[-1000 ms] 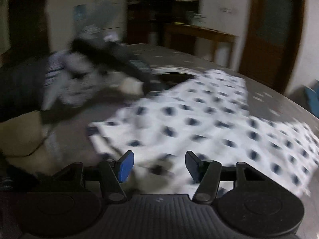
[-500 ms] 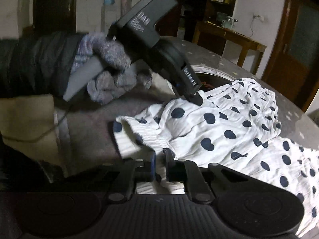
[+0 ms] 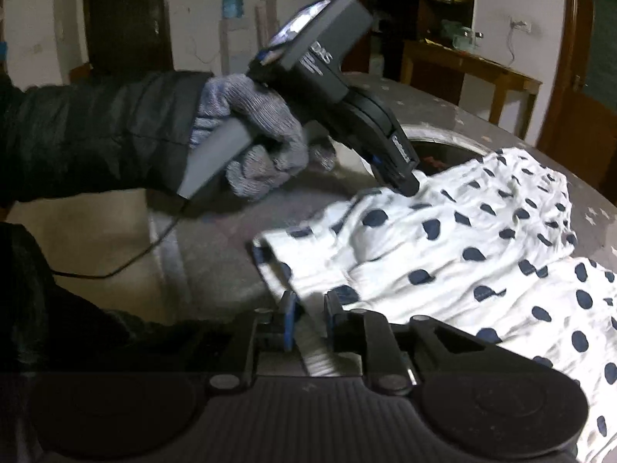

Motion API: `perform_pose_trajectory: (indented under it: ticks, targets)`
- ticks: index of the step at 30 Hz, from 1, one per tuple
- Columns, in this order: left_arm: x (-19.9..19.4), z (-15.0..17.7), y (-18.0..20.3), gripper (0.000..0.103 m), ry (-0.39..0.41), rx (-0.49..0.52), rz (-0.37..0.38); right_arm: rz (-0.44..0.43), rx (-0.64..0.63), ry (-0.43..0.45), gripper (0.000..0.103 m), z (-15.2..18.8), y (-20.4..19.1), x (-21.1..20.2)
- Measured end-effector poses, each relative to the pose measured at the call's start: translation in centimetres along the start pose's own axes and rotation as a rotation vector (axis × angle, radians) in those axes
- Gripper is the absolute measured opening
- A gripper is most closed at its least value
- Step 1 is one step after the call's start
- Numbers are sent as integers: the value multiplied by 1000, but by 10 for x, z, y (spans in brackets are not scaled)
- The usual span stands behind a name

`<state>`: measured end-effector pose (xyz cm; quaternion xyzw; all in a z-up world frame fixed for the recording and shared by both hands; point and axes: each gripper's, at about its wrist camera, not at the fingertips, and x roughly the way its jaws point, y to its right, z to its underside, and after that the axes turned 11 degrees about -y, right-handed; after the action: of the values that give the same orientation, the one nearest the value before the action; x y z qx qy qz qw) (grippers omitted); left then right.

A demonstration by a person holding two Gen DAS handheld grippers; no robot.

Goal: Fold clothes

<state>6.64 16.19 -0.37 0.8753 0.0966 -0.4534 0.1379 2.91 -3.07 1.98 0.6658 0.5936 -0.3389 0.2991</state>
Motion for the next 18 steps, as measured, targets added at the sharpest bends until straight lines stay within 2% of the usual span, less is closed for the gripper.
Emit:
perform_pose_trajectory:
  ticks: [4, 7, 10, 14, 18]
  targets:
    - [-20, -3, 10, 16, 54, 20, 46, -5, 59, 36, 17, 4, 8, -19]
    - [-28, 1, 26, 16, 64, 70, 114, 51, 134, 43, 19, 11, 22, -26]
    - [-25, 11, 44, 16, 37, 123, 179, 108, 205, 32, 19, 21, 38, -31]
    - [-15, 26, 50, 16, -3, 152, 177, 155, 270, -18, 19, 43, 46, -31]
    - [-11, 37, 38, 16, -12, 148, 169, 145, 348, -24, 22, 66, 45, -39]
